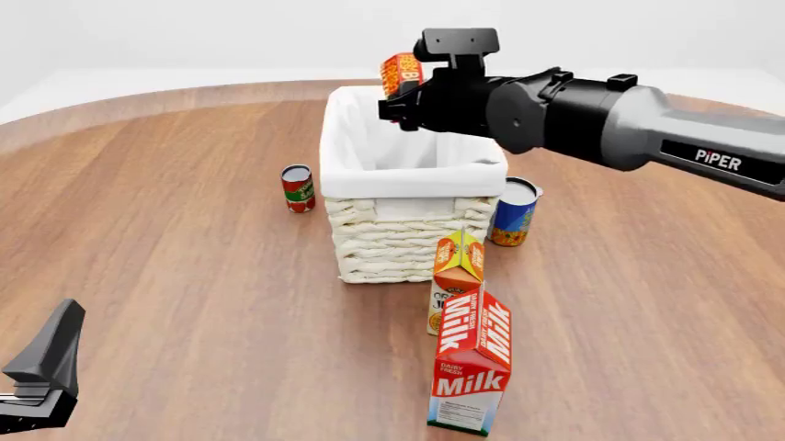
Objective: Pick up the butter and put it in the basket.
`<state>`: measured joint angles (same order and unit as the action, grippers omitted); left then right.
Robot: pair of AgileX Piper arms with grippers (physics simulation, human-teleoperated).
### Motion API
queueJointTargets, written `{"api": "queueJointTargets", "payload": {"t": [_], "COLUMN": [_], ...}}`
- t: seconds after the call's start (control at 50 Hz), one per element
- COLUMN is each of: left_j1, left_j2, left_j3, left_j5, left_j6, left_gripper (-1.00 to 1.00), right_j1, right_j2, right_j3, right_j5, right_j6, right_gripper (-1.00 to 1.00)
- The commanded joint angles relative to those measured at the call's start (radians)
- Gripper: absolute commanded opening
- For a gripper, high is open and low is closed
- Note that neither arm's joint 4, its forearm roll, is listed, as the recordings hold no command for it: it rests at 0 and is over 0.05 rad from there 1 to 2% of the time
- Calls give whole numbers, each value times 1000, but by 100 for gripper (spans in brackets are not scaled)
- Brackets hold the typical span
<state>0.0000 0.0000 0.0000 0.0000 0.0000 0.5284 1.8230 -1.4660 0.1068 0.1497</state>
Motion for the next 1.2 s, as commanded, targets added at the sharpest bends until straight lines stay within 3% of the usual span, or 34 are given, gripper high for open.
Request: {"api": "queueJointTargets", "payload": {"t": [0.02,0.96,0.98,1.2], "left_j1": [0,0,0,0], "left_j2": [0,0,0,0], "left_j3": [0,0,0,0], "left_j5": [0,0,0,0], "left_j6": [0,0,0,0], "left_gripper": [100,100,100,100], "right_j1": [-8,-18,-15,-21], "right_j2": [12,15,15,18], "right_j3": [-14,-6,-6,-17], "right_j5": [-5,-23,-22,-20], "right_j6": [10,12,5,10], "right_gripper": [-100,-100,100,100]}}
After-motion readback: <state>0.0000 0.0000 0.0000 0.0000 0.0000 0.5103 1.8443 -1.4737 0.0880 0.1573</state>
